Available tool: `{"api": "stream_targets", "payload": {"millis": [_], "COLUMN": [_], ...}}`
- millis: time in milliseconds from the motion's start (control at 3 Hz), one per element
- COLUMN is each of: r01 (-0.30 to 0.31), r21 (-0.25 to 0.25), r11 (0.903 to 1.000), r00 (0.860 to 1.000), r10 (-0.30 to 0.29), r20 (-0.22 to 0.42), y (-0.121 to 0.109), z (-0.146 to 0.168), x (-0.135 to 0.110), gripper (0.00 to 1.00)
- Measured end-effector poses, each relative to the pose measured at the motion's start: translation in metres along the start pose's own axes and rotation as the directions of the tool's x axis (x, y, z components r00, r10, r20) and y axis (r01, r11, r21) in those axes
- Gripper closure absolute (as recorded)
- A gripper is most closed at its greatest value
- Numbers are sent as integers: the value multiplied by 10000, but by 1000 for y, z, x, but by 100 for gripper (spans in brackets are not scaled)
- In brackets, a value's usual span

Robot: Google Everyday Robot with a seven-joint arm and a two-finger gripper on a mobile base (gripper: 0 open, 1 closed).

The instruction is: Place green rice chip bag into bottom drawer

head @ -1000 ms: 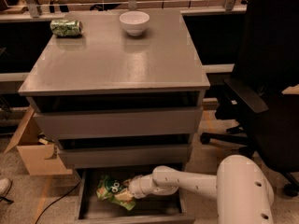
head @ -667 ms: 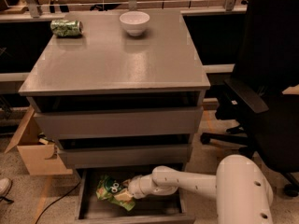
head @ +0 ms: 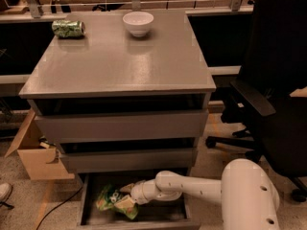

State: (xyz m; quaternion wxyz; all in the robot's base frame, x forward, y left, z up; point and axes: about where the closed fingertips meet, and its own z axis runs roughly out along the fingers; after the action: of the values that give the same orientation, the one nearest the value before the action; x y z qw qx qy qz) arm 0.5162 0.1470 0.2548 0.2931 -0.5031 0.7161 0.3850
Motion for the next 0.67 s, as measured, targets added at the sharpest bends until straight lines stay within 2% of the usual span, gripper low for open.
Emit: {"api": "stream_targets", "payload": {"millis": [333,667], "r01": [20,-37], "r21": [14,290], "r11": [10000,9996], "r00": [9999,9999], "r10": [-20,33], "r20": [101,137], "y": [3,5], "z": [-1,-15], "x": [0,3], "gripper": [0,0]}}
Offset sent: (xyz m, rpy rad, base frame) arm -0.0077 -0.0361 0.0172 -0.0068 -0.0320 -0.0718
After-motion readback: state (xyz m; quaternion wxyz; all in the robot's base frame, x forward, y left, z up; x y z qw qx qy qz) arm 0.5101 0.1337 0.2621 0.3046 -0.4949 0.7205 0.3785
